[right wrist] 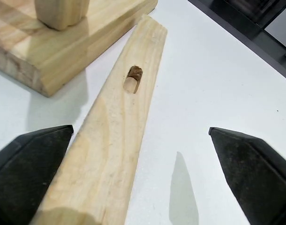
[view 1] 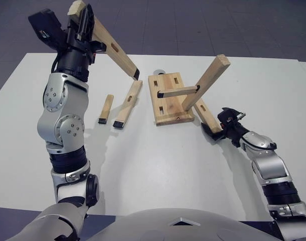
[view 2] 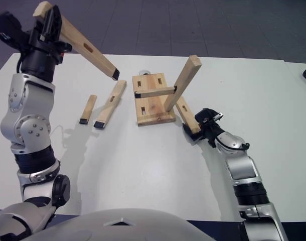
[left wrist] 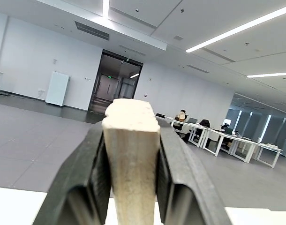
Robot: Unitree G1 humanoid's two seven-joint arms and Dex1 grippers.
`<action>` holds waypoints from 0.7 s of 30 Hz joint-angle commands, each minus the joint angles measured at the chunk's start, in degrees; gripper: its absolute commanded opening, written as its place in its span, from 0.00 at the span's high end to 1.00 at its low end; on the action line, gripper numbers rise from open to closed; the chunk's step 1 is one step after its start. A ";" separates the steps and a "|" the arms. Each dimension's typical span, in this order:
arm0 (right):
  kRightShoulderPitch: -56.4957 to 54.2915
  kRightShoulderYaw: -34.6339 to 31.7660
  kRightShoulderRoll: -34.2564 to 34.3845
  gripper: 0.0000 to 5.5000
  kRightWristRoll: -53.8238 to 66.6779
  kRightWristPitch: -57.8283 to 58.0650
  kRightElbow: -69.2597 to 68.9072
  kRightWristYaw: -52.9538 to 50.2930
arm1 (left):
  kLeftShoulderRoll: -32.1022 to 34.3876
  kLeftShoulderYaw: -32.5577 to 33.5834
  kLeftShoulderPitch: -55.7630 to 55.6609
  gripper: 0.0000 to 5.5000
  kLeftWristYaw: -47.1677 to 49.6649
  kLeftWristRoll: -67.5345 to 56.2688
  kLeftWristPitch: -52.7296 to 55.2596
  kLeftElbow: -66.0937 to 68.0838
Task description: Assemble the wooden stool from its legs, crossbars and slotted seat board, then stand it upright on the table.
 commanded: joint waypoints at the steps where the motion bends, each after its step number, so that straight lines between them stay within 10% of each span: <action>1: -4.65 -0.37 3.45 0.02 -1.02 -0.94 0.93 -2.75 | -0.98 -3.50 5.56 0.81 0.03 2.34 2.69 -3.51; 21: -5.57 4.67 9.32 0.02 -9.36 -0.71 3.62 -6.17 | -10.46 -5.09 11.32 0.81 5.93 3.32 6.16 -9.10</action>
